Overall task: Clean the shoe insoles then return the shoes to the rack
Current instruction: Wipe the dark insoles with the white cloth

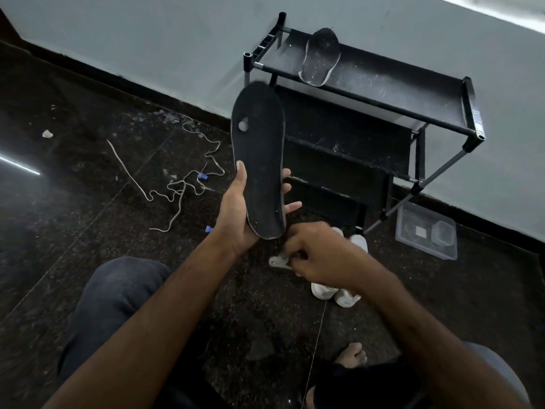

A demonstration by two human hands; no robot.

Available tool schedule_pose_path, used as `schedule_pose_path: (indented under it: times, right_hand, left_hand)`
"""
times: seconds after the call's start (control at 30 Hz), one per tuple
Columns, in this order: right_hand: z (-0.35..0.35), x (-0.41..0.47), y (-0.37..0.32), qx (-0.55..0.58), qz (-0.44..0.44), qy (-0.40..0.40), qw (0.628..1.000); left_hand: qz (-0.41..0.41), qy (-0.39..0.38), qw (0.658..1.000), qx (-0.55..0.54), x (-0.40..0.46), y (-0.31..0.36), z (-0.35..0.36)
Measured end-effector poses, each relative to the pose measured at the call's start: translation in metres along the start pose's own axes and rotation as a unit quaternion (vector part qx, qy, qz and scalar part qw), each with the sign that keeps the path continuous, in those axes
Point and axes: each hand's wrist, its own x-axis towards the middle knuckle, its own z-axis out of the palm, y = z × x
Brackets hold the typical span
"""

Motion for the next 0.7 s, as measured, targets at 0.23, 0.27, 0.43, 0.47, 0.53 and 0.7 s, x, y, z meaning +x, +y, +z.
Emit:
schedule_pose_path:
  times: [0.23, 0.27, 0.43, 0.47, 0.53, 0.7]
  right_hand:
    - [-0.037, 0.007, 0.007, 0.06, 0.03, 0.274, 0.959]
    - [-0.028, 0.014, 0.003, 0.048, 0.025, 0.297, 0.953]
    - [0.016, 0.01, -0.011, 0.088, -0.04, 0.124, 0.988]
    - [0.013, 0.004, -0.012, 0.123, -0.053, 0.048, 0.99]
    - [-0.002, -0.005, -0.016, 0.167, -0.065, -0.002, 0.984]
    - [-0.025, 0.011, -0.008, 0.182, 0.013, 0.298, 0.937]
  left_hand:
    - [-0.012, -0.035, 0.999, 0.019, -0.001, -0.004, 0.003]
    - [-0.016, -0.04, 0.999, 0.014, -0.004, -0.003, 0.005]
    - [0.016, -0.001, 0.999, 0.046, -0.006, -0.002, 0.002]
    - [0.027, 0.006, 0.999, 0.039, -0.005, -0.001, 0.0]
    - [0.024, 0.007, 0.999, 0.042, -0.003, 0.0, 0.0]
    - [-0.009, -0.023, 0.999, 0.039, -0.008, -0.004, 0.011]
